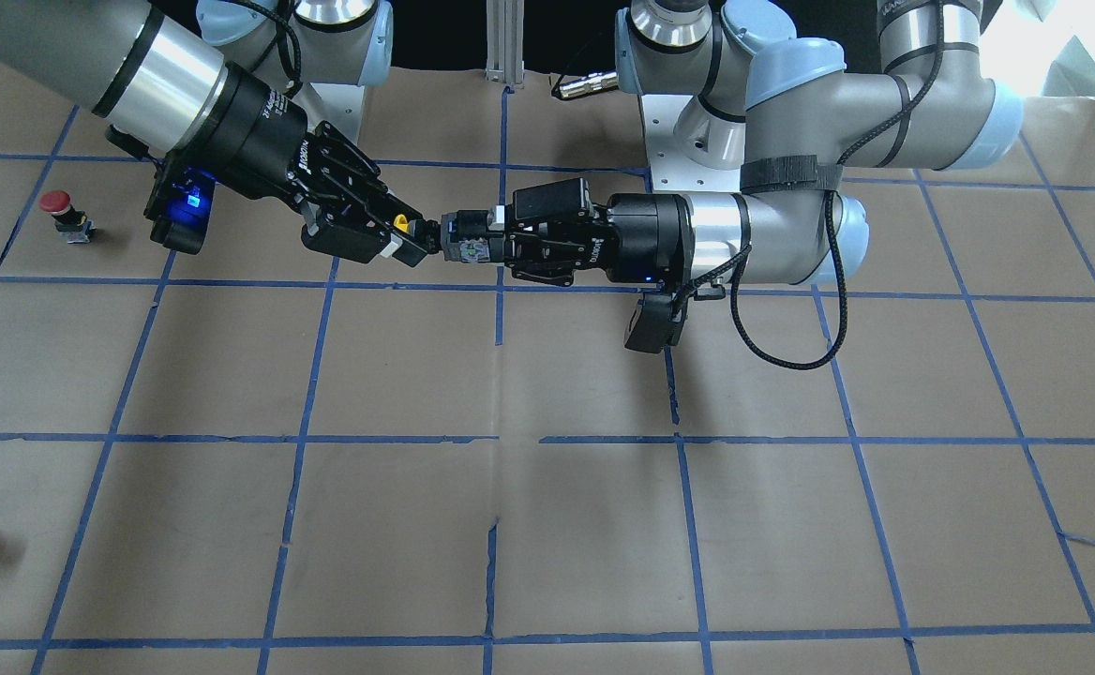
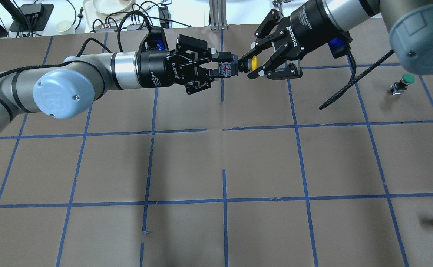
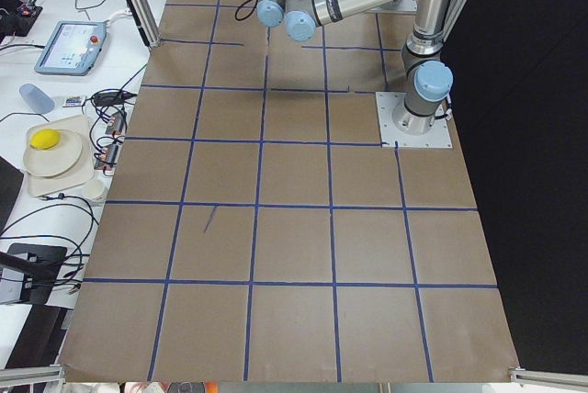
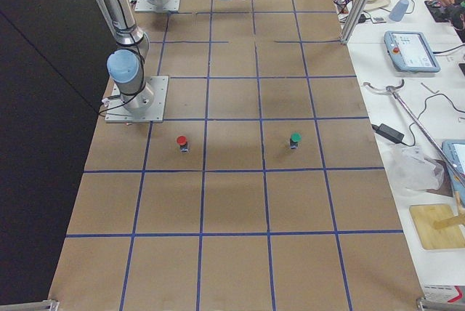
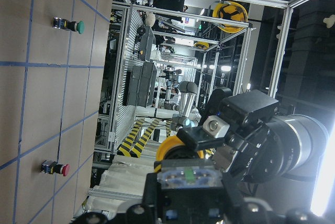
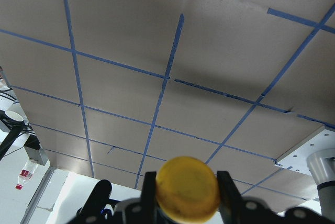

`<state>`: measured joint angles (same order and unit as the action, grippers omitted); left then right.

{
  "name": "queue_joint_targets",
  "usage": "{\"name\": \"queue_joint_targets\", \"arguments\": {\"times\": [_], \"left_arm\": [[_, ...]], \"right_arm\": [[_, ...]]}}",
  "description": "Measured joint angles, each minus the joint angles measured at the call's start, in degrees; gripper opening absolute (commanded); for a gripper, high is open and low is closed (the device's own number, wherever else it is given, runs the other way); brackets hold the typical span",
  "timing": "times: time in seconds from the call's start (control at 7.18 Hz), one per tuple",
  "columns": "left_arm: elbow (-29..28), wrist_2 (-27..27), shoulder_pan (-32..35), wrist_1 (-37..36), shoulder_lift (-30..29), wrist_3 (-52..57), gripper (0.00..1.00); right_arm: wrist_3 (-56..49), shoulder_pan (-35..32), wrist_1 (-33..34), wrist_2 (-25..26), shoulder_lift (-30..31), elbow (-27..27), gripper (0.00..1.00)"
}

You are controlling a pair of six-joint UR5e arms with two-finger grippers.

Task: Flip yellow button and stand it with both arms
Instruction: 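Close the right gripper on the yellow cap and open the left gripper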

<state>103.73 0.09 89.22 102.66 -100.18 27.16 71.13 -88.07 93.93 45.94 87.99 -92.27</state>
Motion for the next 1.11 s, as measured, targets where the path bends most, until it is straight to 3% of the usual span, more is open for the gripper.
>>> {"name": "queue_joint_targets", "arguments": {"times": [0.14,0.28,0.84,1.11], "left_arm": [[0.0,0.0,0.0,0.0,0.0,0.0,0.34],[0.0,0.2,0.0,0.0,0.0,-0.4,0.76],[-0.7,1.0,0.1,0.0,0.6,-5.4,0.78],[-1.4,5.0,-0.3,-0.2,1.1,-6.1,0.78]], "right_arm": [[0.0,0.0,0.1,0.1,0.0,0.1,0.12],[0.0,0.0,0.1,0.5,0.0,0.2,0.11],[-0.2,0.3,0.1,2.1,0.0,0.5,0.1],[-5.7,1.5,1.9,5.0,0.1,0.3,0.1]]}}
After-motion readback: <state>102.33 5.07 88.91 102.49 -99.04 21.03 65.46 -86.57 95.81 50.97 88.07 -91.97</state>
